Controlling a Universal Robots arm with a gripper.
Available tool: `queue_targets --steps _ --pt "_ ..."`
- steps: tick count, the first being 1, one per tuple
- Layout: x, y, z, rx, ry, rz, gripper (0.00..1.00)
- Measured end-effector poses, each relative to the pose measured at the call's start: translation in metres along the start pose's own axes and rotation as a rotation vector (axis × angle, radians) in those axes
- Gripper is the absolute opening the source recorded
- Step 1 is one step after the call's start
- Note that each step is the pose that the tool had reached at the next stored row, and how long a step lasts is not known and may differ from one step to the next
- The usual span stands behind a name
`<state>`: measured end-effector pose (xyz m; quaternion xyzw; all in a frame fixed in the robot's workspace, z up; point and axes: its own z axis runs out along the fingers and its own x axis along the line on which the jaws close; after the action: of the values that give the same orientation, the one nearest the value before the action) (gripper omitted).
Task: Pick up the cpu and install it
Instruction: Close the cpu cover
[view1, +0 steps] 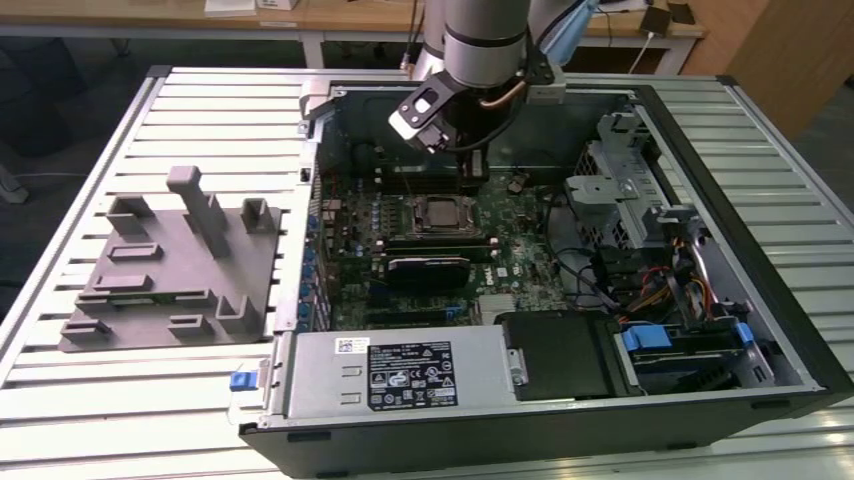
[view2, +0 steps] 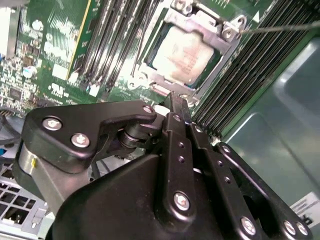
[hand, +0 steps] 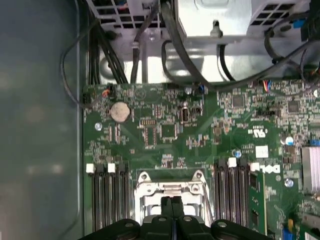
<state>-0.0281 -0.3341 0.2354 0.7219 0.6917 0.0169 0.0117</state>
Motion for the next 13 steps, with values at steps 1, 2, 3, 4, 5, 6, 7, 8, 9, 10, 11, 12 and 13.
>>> queue_targets --steps 1,2,3,4,5,6,7,8,9,10,11,12,13 --pt "-0.0001 -0.0019 0.0003 0.0001 0.0 0.0 0.11" --pt "-0.0002 -0.0039 0.0006 0.0 0.0 0.0 0.11" --pt "-0.0002 -0.0057 0.0009 0.0 0.0 0.0 0.11" --pt "-0.0003 -0.0073 0.0012 0.0 -0.0001 0.0 0.11" --pt "-0.0004 -0.0086 0.0015 0.0 0.0 0.0 0.11" --pt "-0.0004 -0.0099 0.0019 0.0 0.0 0.0 0.11" --pt "-0.0005 -0.0111 0.0022 0.0 0.0 0.0 0.11" --pt "-0.0005 -0.0122 0.0026 0.0 0.0 0.0 0.11" --pt "-0.0006 -0.0134 0.0028 0.0 -0.0001 0.0 0.11" --pt "-0.0007 -0.0147 0.0031 0.0001 -0.0001 0.0 0.11" --pt "-0.0008 -0.0162 0.0034 0.0 -0.0001 0.0 0.11" --pt "-0.0008 -0.0178 0.0037 0.0 -0.0001 0.0 0.11" --pt "-0.0009 -0.0196 0.004 0.0 0.0 0.0 0.11"
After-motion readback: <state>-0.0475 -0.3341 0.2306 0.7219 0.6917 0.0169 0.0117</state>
